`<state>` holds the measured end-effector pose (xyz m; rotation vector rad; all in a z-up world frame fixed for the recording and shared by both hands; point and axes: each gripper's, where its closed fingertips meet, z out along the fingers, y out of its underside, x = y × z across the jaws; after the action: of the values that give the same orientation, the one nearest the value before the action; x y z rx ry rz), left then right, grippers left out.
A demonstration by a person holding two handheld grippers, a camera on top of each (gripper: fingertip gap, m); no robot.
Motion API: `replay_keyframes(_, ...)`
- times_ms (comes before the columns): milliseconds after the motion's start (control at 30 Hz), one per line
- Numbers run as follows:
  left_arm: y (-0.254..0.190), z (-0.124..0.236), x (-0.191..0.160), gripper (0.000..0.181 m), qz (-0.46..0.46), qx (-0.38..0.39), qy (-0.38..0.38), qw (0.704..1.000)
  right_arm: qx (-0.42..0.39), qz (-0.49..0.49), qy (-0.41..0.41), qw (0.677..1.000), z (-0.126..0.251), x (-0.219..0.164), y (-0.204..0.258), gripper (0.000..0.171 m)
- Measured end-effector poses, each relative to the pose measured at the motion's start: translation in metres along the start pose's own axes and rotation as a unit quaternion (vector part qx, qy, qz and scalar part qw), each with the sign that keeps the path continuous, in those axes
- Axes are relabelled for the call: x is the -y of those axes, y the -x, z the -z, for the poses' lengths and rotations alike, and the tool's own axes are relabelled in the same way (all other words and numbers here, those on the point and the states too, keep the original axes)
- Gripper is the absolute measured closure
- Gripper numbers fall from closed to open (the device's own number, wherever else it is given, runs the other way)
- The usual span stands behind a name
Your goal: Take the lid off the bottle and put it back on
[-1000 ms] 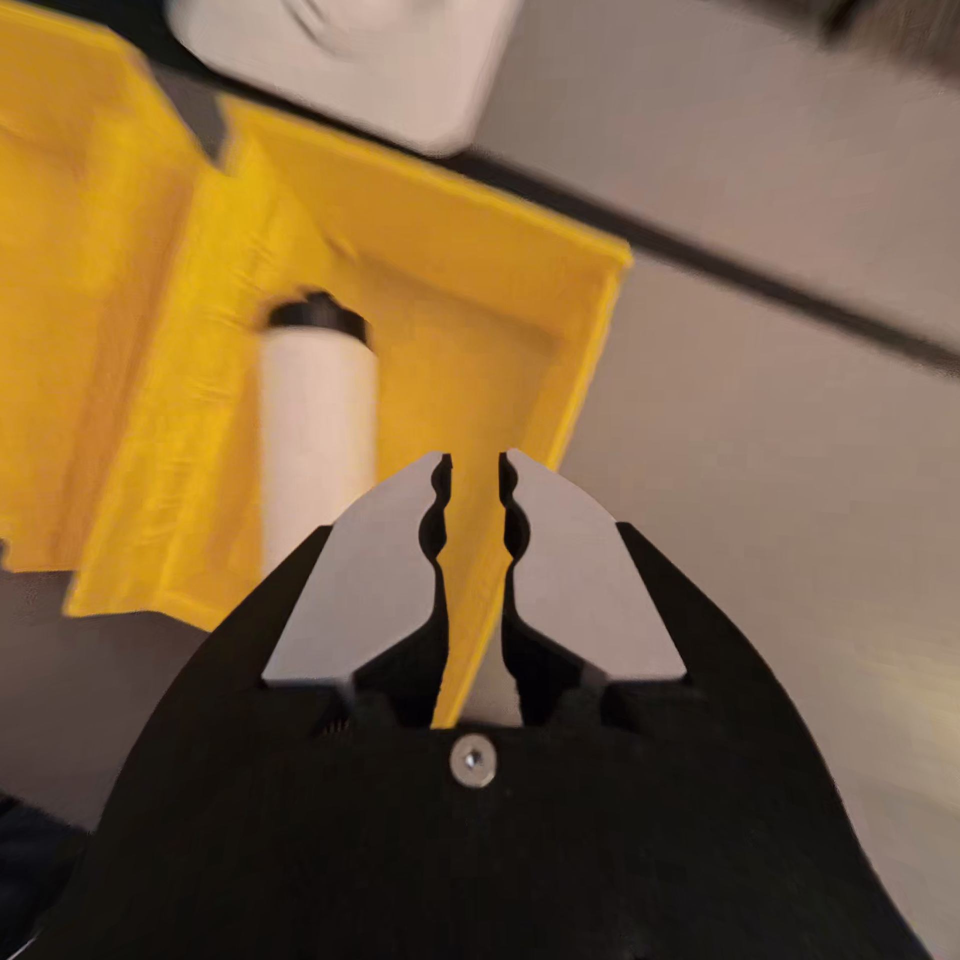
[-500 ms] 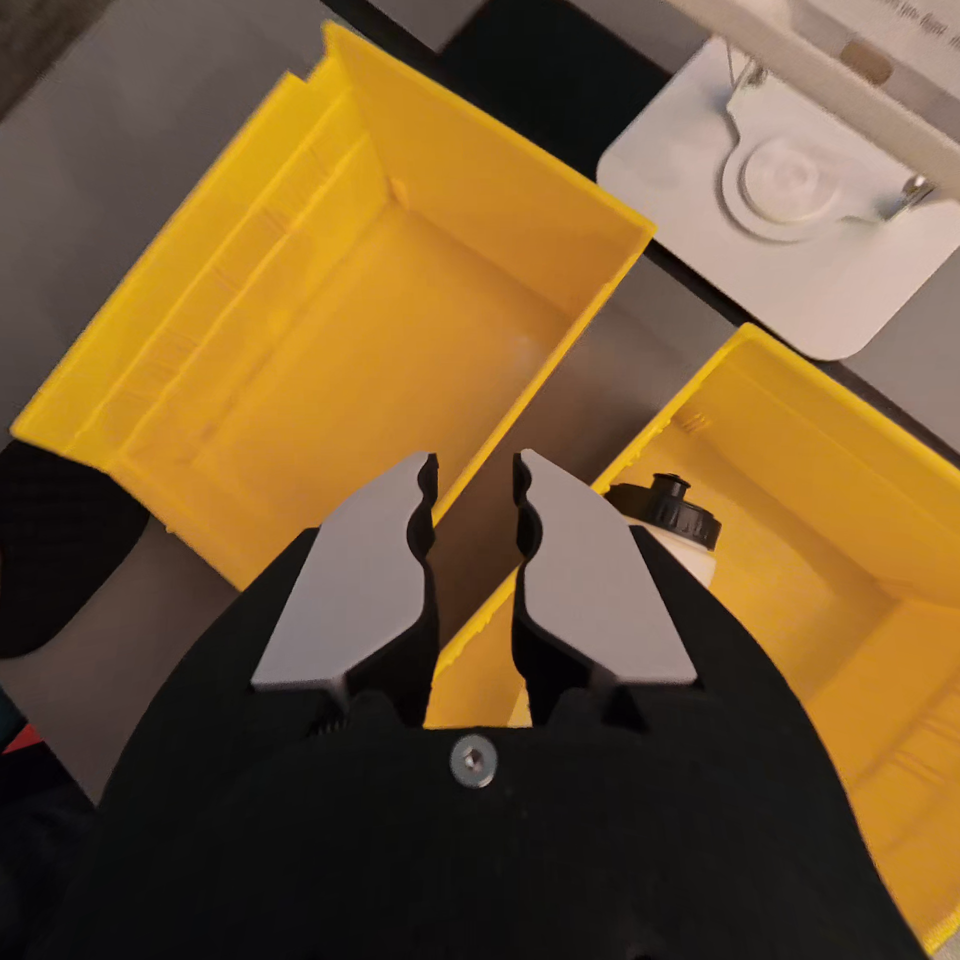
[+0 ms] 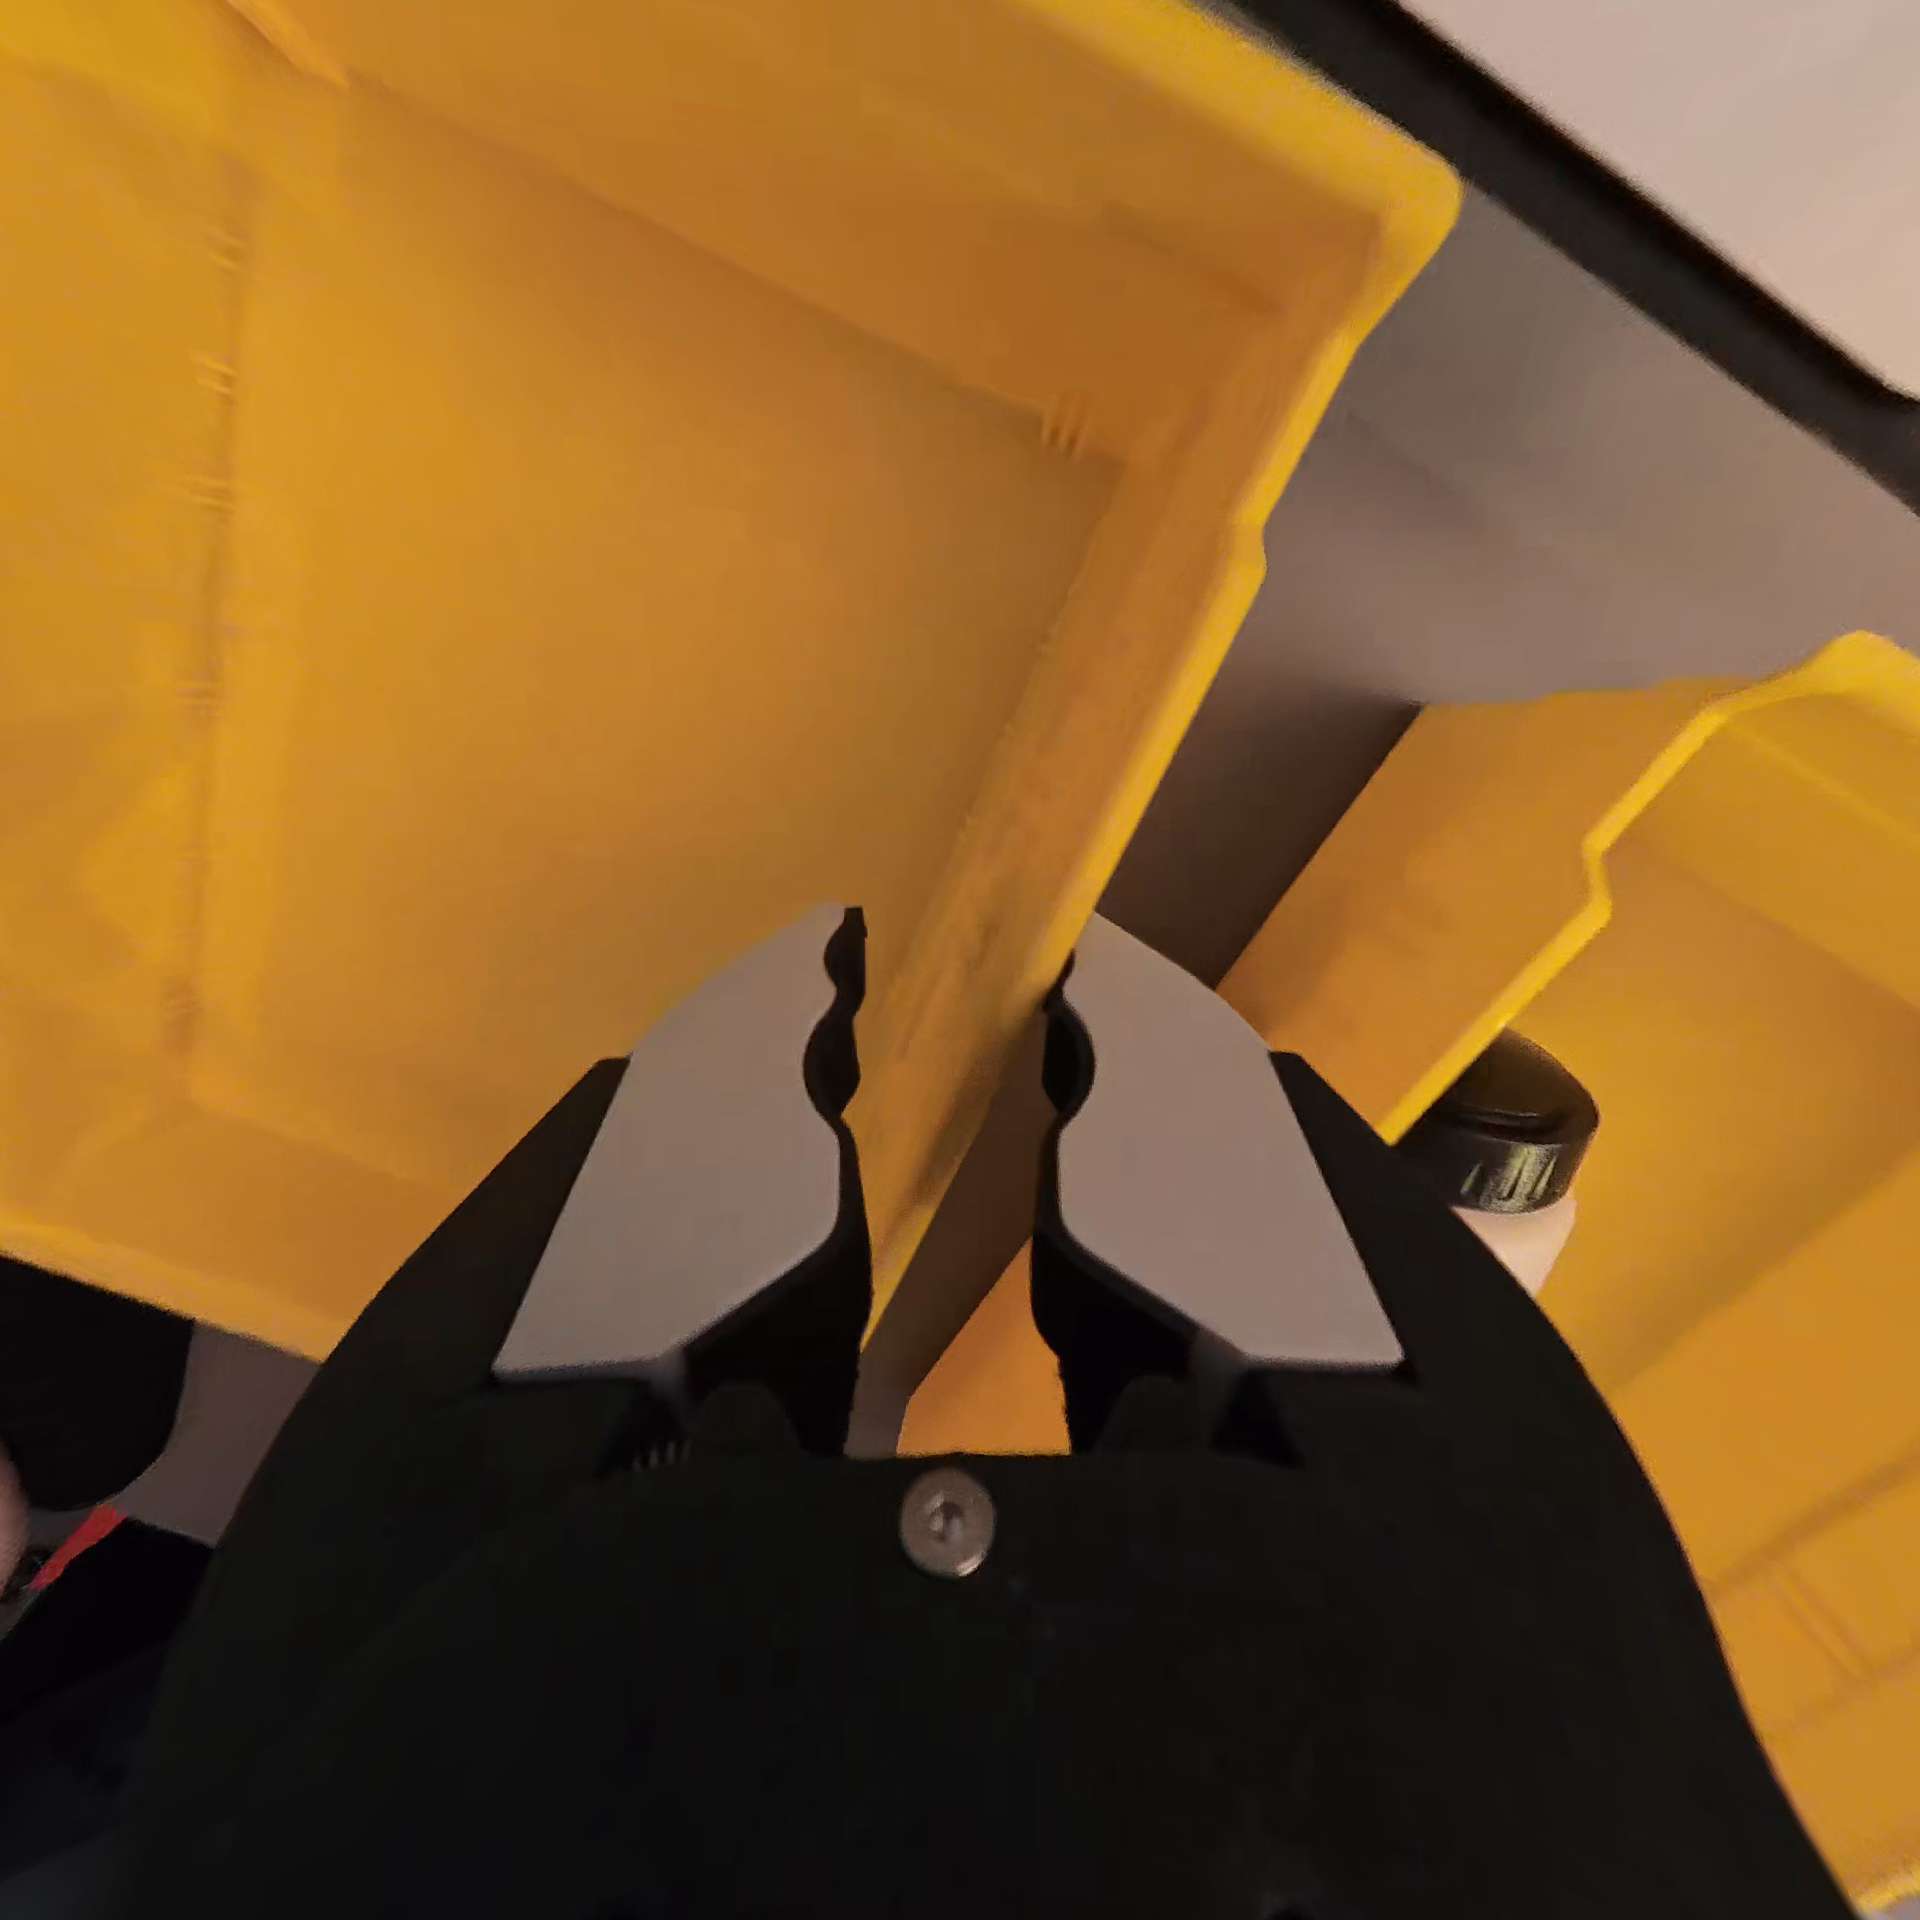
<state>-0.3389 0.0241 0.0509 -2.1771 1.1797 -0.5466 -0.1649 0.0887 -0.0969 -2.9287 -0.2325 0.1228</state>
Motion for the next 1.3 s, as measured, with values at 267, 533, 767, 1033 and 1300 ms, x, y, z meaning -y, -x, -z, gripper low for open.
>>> replay_keyframes(267,-0.007,-0.005,0.0,0.146,-0.008,-0.006,0.008,1.0,-0.059,-0.018,0.046,0.997,-0.022,-0.009,-0.009,0.15)
replay_keyframes(533,-0.006,-0.004,0.002,0.146,-0.01,-0.002,0.004,1.0,0.008,-0.059,0.045,0.997,-0.023,-0.005,0.003,0.164)
replay_keyframes(767,-0.001,0.013,0.019,0.146,-0.001,0.018,-0.06,0.998,0.075,-0.085,0.088,0.99,-0.01,0.0,0.023,0.165)
replay_keyframes(1033,-0.019,0.113,0.069,0.129,0.009,0.045,-0.344,0.938,0.067,-0.055,0.118,0.989,0.074,0.013,0.022,0.164)
replay_keyframes(1300,-0.056,0.122,0.071,0.134,-0.007,-0.062,-0.378,0.923,0.052,-0.16,0.042,0.985,0.194,-0.034,-0.108,0.163)
